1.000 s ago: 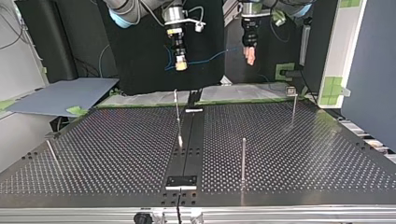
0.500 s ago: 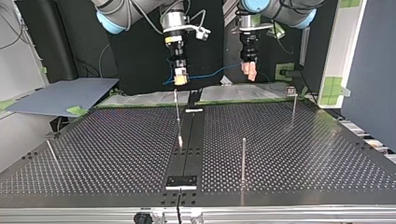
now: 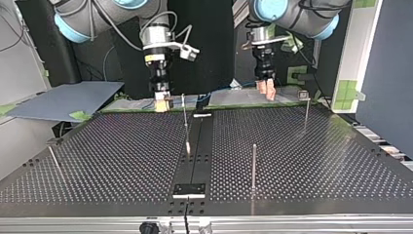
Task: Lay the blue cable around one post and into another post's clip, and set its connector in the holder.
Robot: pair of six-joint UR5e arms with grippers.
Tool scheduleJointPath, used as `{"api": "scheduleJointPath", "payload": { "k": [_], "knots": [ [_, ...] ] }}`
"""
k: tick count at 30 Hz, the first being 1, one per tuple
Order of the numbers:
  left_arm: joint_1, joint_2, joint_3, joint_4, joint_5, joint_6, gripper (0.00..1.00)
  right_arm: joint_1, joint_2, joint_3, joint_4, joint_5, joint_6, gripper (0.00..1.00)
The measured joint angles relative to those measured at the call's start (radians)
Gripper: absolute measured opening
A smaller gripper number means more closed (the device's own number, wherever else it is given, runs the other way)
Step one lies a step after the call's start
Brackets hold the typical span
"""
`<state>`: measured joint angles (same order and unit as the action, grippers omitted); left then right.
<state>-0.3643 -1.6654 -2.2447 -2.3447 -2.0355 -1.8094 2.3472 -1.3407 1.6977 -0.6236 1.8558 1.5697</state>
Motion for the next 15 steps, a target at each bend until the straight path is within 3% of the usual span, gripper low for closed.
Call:
{"api": "scheduleJointPath", "payload": {
  "k": [7,15],
  "knots": [
    [0.013,0.058,0.058,-0.058,0.011,-0.029,1.00,-0.061,-0.067,-0.047,0.068,-0.008,-0.013,0.00],
    [0.028,0.131,0.131,-0.132,0.053,-0.044,1.00,-0.072,-0.141,-0.116,0.142,-0.031,-0.016,0.00]
  ]
}}
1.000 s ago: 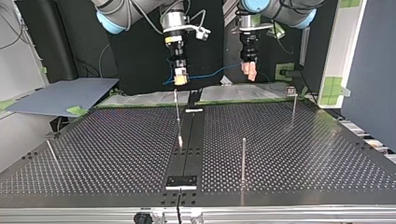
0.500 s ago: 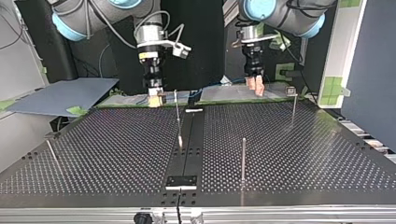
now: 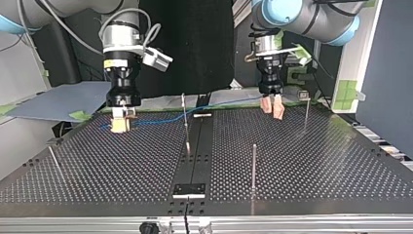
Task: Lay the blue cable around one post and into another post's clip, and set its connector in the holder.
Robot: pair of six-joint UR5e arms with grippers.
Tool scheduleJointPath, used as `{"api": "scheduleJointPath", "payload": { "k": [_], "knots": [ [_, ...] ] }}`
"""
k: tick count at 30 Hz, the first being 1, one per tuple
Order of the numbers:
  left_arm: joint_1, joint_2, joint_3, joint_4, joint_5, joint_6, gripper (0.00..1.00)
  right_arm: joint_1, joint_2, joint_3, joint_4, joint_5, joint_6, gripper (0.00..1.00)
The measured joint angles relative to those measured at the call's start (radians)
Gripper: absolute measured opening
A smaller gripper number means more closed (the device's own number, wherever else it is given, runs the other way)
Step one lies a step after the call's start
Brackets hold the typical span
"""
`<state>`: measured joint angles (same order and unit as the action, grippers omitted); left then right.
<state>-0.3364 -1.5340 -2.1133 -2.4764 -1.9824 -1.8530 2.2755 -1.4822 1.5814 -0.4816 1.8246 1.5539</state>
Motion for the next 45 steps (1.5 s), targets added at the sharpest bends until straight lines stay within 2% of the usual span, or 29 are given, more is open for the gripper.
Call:
{"api": "scheduleJointPath", "payload": {
  "k": [4,7,16,22,26,30,35,45],
  "knots": [
    [0.010,0.039,0.040,-0.040,0.032,-0.018,1.00,0.001,-0.021,-0.024,0.040,-0.007,-0.002,0.00],
    [0.021,0.048,0.069,-0.069,0.050,-0.033,1.00,0.003,-0.012,-0.043,0.066,-0.020,-0.005,0.00],
    [0.053,-0.011,0.145,-0.145,0.093,-0.056,1.00,0.011,0.053,-0.117,0.143,-0.041,-0.006,0.00],
    [0.080,-0.061,0.201,-0.201,0.102,-0.060,1.00,0.006,0.069,-0.169,0.194,-0.050,-0.006,0.00],
    [0.113,-0.072,0.237,-0.237,0.128,-0.083,1.00,0.004,0.078,-0.202,0.224,-0.054,-0.007,0.00],
    [0.143,-0.073,0.269,-0.269,0.157,-0.110,1.00,0.006,0.094,-0.235,0.242,-0.058,-0.009,0.00],
    [0.164,-0.074,0.310,-0.309,0.191,-0.142,1.00,0.013,0.108,-0.276,0.250,-0.059,-0.022,0.00],
    [0.187,-0.080,0.398,-0.398,0.250,-0.204,1.00,0.015,0.134,-0.304,0.233,-0.065,-0.026,0.00]
  ]
}}
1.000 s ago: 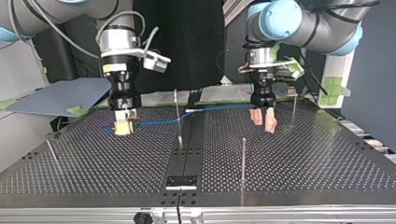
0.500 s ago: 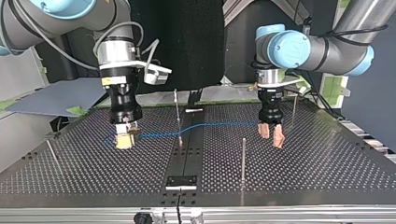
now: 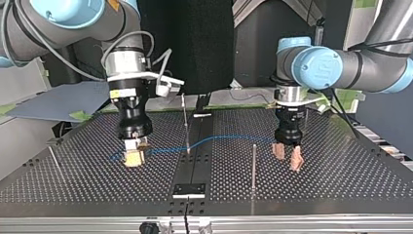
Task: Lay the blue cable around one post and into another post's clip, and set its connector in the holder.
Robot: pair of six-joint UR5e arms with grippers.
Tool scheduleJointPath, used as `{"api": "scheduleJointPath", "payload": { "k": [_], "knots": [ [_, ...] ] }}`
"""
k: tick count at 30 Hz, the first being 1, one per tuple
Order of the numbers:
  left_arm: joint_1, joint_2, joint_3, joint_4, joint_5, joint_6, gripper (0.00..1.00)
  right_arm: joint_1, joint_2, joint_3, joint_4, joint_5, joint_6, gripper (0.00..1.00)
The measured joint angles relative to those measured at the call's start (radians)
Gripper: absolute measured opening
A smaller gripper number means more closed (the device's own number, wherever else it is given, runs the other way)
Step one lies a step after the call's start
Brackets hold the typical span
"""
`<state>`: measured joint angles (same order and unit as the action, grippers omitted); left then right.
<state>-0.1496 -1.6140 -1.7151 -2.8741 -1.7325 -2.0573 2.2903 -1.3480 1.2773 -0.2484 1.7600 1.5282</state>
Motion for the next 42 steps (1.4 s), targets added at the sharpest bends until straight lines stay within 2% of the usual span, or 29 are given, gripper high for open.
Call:
{"api": "scheduleJointPath", "payload": {
  "k": [5,11,18,24,28,34,37,42],
  "knots": [
    [0.011,-0.022,0.043,-0.043,0.013,-0.011,1.00,0.001,0.033,-0.020,-0.003,-0.004,-0.003,0.00],
    [0.016,-0.068,0.093,-0.093,0.032,-0.013,1.00,-0.004,0.047,-0.046,-0.021,-0.015,0.002,0.00],
    [0.023,-0.121,0.151,-0.152,0.051,-0.025,1.00,-0.007,0.074,-0.093,-0.013,-0.020,0.004,0.00],
    [0.035,-0.135,0.202,-0.155,0.066,-0.065,1.00,-0.011,0.092,-0.116,-0.007,-0.019,0.005,0.00],
    [0.032,-0.155,0.241,-0.151,0.082,-0.079,1.00,-0.022,0.105,-0.119,-0.008,-0.010,0.008,0.00],
    [0.021,-0.178,0.299,-0.158,0.089,-0.063,1.00,-0.043,0.143,-0.119,0.002,0.010,0.009,0.00],
    [0.019,-0.190,0.322,-0.174,0.083,-0.048,1.00,-0.054,0.160,-0.120,0.015,0.022,0.009,0.00],
    [0.014,-0.200,0.367,-0.215,0.045,-0.007,1.00,-0.079,0.171,-0.119,0.039,0.033,0.009,0.00]
  ]
}}
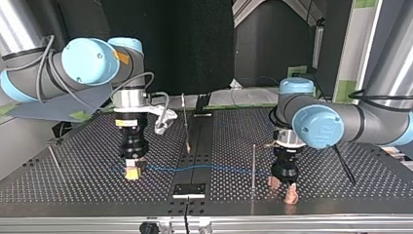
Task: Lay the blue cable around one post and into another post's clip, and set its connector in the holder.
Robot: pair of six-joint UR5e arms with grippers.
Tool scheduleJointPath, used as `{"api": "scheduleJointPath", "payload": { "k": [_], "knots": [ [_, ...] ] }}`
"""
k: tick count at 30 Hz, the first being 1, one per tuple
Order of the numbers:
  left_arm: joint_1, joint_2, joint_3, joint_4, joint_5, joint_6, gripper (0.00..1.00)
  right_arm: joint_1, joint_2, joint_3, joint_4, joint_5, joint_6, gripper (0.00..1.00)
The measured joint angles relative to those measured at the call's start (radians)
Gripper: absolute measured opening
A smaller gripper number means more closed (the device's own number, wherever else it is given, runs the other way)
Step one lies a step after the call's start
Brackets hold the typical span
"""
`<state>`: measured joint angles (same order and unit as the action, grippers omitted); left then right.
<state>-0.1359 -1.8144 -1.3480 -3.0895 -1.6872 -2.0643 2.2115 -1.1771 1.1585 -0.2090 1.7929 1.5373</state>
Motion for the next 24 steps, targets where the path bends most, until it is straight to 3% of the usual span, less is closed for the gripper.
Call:
{"api": "scheduleJointPath", "payload": {
  "k": [7,14,24],
  "knots": [
    [-0.011,0.003,0.055,-0.033,-0.038,0.055,1.00,-0.036,0.004,0.029,0.028,0.003,0.000,0.00],
    [-0.030,0.011,0.112,-0.034,-0.048,0.104,1.00,-0.065,0.005,0.079,0.005,0.005,0.002,0.00],
    [-0.035,0.038,0.079,-0.037,-0.085,0.109,1.00,-0.079,0.008,0.098,0.003,0.004,0.005,0.00]
  ]
}}
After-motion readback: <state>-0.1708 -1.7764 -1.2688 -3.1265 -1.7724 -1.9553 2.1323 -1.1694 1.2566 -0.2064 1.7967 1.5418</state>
